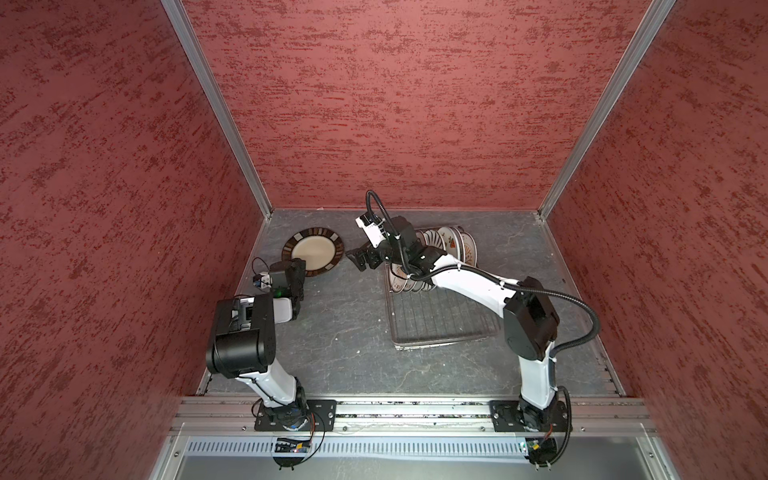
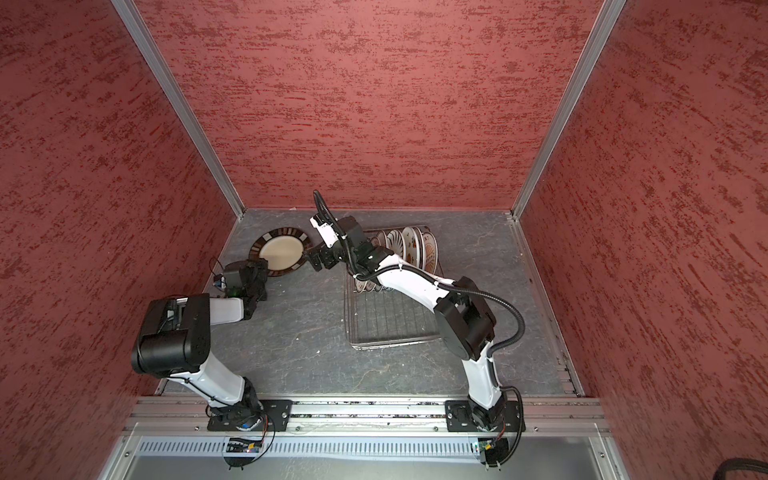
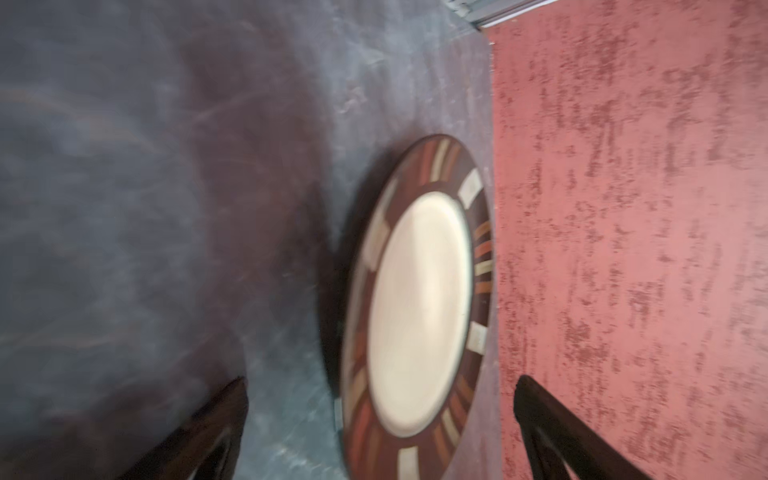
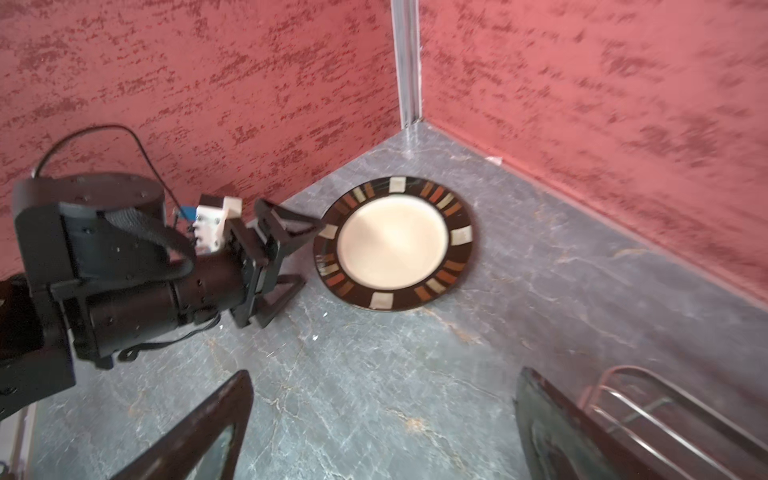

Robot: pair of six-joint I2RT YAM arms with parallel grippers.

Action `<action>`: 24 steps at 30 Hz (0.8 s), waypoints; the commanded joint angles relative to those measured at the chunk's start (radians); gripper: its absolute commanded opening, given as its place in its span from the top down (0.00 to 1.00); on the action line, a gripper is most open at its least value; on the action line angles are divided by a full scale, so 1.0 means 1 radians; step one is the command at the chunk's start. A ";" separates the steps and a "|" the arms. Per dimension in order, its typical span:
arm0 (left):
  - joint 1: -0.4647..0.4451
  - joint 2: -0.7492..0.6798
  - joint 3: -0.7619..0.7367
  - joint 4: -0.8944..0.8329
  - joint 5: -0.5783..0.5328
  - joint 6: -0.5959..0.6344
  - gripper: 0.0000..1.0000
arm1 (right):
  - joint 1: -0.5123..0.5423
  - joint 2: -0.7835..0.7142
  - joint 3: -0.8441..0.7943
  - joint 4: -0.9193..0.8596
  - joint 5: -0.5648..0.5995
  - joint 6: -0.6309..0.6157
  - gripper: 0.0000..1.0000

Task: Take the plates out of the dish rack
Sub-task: 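Open the left gripper off the plate rim while the right hovers over the rack, then reach the right gripper into the rack while the left gripper moves toward the rack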

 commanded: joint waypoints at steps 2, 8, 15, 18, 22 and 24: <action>-0.018 -0.065 -0.014 -0.117 -0.051 0.051 0.01 | 0.007 -0.112 -0.033 -0.016 0.126 -0.046 0.01; -0.044 -0.172 -0.048 -0.183 -0.087 0.085 0.01 | 0.006 -0.220 -0.117 -0.030 0.231 0.012 0.01; -0.082 -0.346 -0.117 -0.270 -0.111 0.116 0.01 | 0.006 -0.434 -0.303 -0.015 0.192 0.007 0.01; -0.098 -0.433 -0.135 -0.352 -0.128 0.130 0.01 | 0.005 -0.541 -0.383 0.012 0.297 0.040 0.01; -0.126 -0.562 -0.176 -0.419 -0.158 0.134 0.01 | -0.005 -0.640 -0.427 -0.044 0.359 0.097 0.01; -0.156 -0.646 -0.199 -0.456 -0.169 0.132 0.01 | -0.022 -0.692 -0.473 -0.038 0.368 0.135 0.01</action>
